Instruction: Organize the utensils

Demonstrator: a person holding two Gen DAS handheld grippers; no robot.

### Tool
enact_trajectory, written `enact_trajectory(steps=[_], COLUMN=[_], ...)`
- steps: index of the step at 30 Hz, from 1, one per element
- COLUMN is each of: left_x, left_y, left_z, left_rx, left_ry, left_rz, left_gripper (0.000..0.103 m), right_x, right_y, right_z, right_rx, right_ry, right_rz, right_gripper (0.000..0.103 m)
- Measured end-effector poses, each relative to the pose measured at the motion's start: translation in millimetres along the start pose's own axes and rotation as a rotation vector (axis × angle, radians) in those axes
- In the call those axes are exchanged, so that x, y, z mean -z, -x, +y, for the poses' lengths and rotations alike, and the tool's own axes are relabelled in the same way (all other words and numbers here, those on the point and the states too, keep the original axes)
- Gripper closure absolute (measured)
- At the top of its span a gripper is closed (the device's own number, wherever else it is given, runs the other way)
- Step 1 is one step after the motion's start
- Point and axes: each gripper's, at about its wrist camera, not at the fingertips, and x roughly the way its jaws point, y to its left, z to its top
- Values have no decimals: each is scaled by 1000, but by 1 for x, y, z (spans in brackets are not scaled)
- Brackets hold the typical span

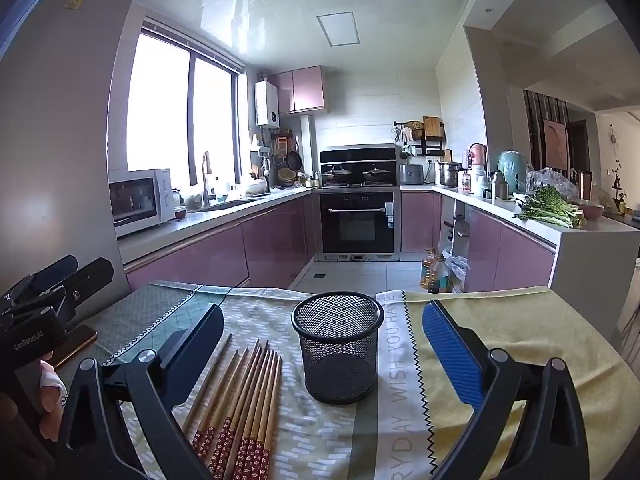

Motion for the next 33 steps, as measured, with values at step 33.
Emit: enact_trajectory(steps=[33], left_x=[1], left_y=[0], left_z=[0], left_rx=[1], left_ry=[0], left_rz=[-1], left_gripper=[6], right_x=[0], right_y=[0], right_z=[-4], right_rx=[-5], right_ry=[-16], right_rz=[-1], right_gripper=[7])
